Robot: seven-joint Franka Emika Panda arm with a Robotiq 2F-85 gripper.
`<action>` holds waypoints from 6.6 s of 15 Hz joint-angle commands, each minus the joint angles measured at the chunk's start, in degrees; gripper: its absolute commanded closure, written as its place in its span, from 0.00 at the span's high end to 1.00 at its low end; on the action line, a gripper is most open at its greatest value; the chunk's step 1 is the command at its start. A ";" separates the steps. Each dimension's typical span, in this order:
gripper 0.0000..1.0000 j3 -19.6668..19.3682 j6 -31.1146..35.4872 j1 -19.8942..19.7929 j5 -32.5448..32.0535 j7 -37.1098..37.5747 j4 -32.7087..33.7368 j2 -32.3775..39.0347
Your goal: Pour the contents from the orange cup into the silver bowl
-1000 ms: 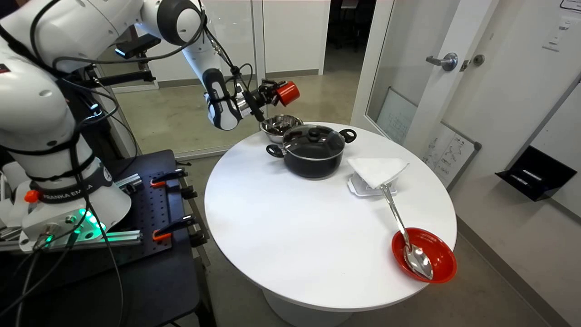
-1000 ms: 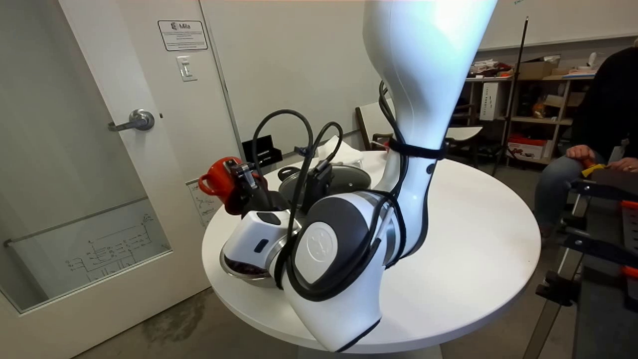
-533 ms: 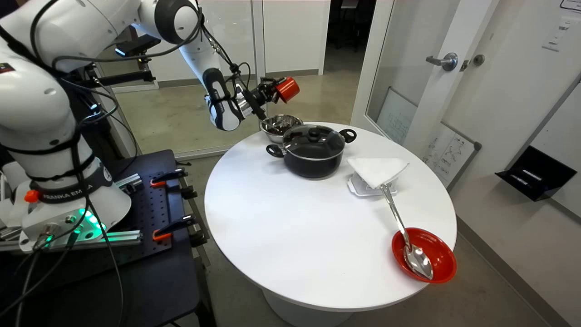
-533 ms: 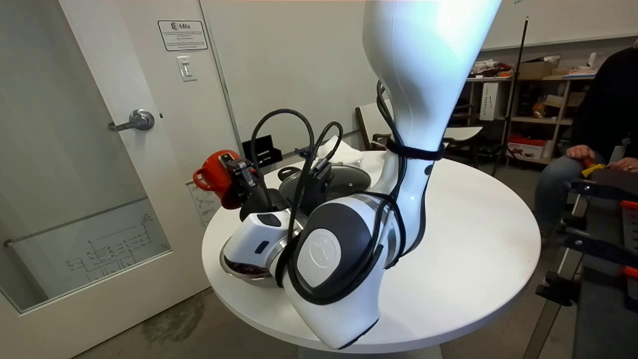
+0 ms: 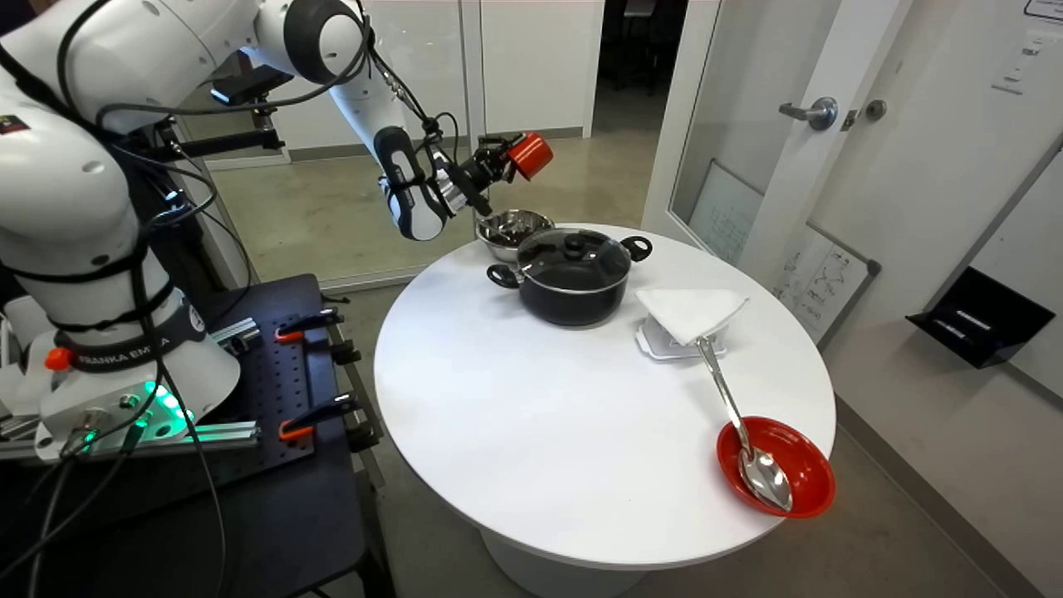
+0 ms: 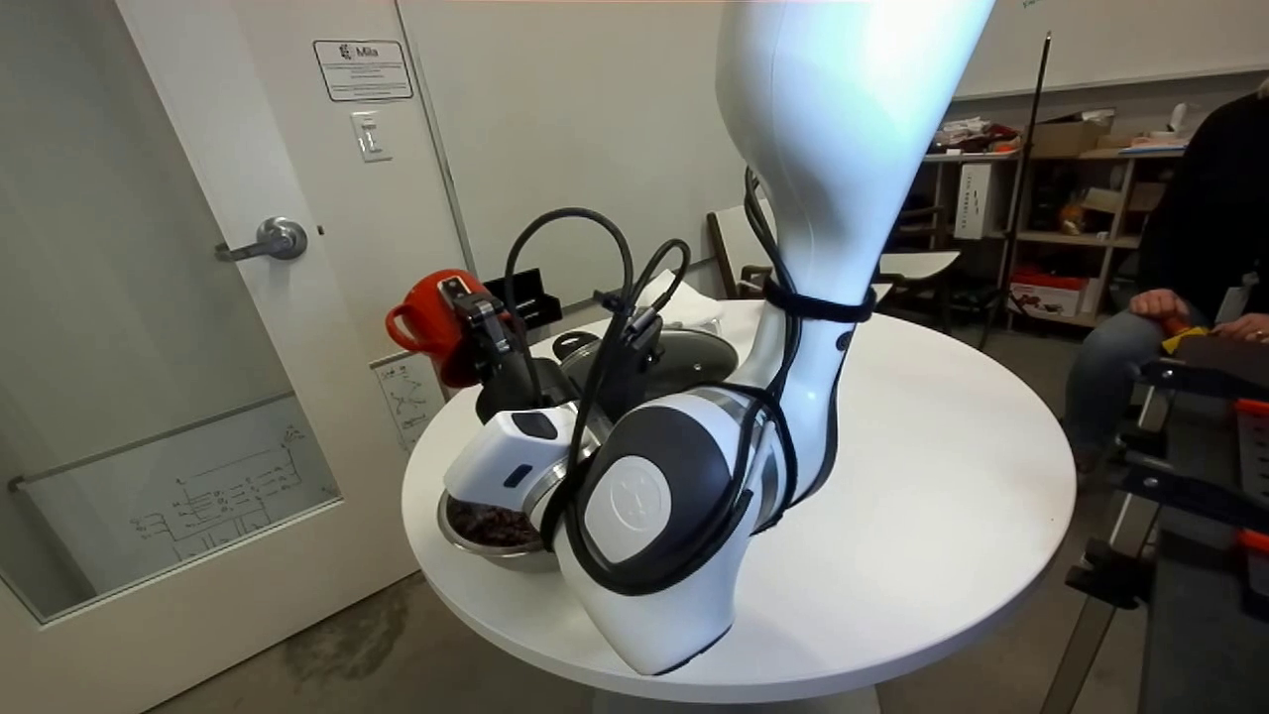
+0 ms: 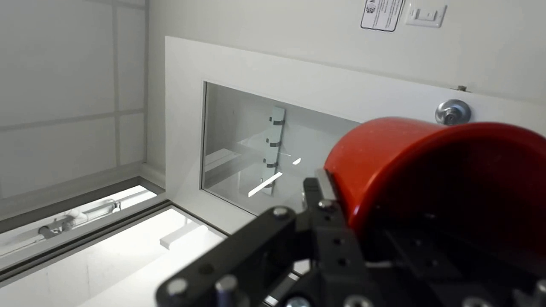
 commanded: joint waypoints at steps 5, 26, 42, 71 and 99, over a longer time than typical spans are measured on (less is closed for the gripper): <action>0.02 2.77 -3.26 -2.38 0.65 -0.43 2.05 0.56; 0.02 6.32 1.36 -5.25 1.82 2.16 4.69 -0.49; 0.02 15.55 35.91 -15.84 21.95 7.15 -4.44 -21.14; 0.02 28.61 67.60 -36.43 108.17 -51.55 3.53 -17.75; 0.02 -5.97 95.50 -20.05 127.92 -60.57 -36.16 -39.57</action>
